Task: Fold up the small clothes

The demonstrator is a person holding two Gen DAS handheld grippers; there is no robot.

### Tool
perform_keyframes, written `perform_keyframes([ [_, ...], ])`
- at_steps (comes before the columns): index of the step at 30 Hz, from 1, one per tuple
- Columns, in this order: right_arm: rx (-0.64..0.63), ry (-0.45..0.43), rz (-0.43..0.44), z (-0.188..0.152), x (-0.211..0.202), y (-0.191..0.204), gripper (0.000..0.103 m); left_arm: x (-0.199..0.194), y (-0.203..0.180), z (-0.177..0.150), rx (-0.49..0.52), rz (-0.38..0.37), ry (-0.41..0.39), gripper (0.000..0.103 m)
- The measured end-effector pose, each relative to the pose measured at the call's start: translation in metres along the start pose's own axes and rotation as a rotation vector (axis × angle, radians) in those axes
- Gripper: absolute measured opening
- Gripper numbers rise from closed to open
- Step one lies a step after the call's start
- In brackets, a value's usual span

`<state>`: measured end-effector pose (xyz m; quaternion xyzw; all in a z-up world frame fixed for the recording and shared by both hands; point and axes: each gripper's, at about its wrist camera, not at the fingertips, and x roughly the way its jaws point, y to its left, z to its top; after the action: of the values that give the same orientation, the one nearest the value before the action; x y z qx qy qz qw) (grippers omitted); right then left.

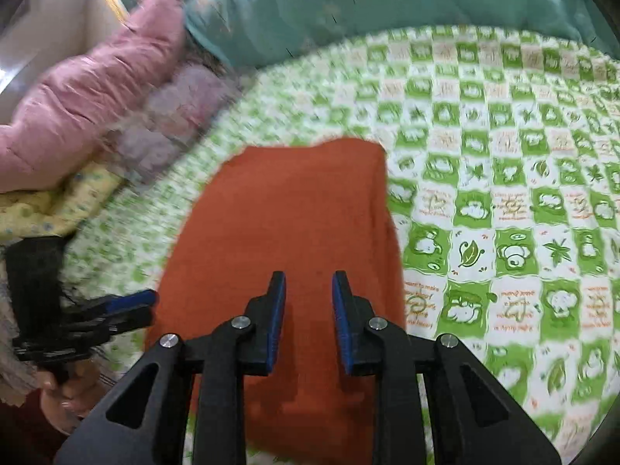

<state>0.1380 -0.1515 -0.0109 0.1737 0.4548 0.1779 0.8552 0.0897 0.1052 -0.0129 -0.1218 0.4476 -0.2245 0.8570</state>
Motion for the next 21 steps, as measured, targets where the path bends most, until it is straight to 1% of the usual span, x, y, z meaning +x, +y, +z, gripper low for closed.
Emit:
perform_keyframes([
  [1, 0.020, 0.021, -0.007, -0.001, 0.012, -0.009, 0.022, 0.008, 0.002, -0.001, 0.000, 0.011, 0.017, 0.036],
  [2, 0.033, 0.026, 0.000, -0.003, 0.016, -0.016, 0.018, 0.017, 0.003, -0.004, 0.013, 0.018, 0.027, 0.037],
  [3, 0.060, 0.021, 0.017, -0.004, 0.020, -0.024, 0.015, 0.019, 0.004, -0.005, 0.022, 0.022, 0.017, 0.037],
  [5, 0.090, 0.014, 0.040, -0.004, 0.019, -0.030, 0.013, 0.021, 0.003, -0.006, 0.025, 0.027, 0.011, 0.038],
  [6, 0.085, 0.013, 0.036, -0.004, 0.019, -0.030, 0.012, 0.022, 0.002, -0.004, 0.025, 0.032, 0.013, 0.037],
  [10, 0.075, -0.002, 0.028, -0.009, 0.011, -0.026, 0.012, 0.014, -0.004, -0.008, 0.038, 0.043, -0.001, 0.036],
  [11, 0.075, -0.005, 0.026, -0.010, 0.007, -0.023, 0.013, 0.008, -0.006, -0.010, 0.040, 0.045, -0.008, 0.036],
  [12, 0.069, -0.012, 0.025, -0.013, -0.001, -0.019, 0.016, 0.000, -0.009, -0.013, 0.047, 0.040, -0.019, 0.036],
  [14, 0.040, -0.032, 0.018, -0.019, -0.015, -0.012, 0.016, -0.016, -0.016, -0.022, 0.066, 0.025, -0.039, 0.036],
  [17, -0.010, -0.049, 0.030, -0.038, -0.036, 0.000, 0.016, -0.027, -0.023, -0.037, 0.079, -0.027, -0.023, 0.036],
  [20, -0.007, -0.018, 0.000, -0.063, -0.039, -0.004, 0.016, -0.023, -0.034, -0.057, 0.118, -0.040, 0.015, 0.036],
  [21, -0.004, -0.006, -0.012, -0.068, -0.037, -0.007, 0.016, -0.016, -0.037, -0.064, 0.136, -0.015, 0.029, 0.036],
])
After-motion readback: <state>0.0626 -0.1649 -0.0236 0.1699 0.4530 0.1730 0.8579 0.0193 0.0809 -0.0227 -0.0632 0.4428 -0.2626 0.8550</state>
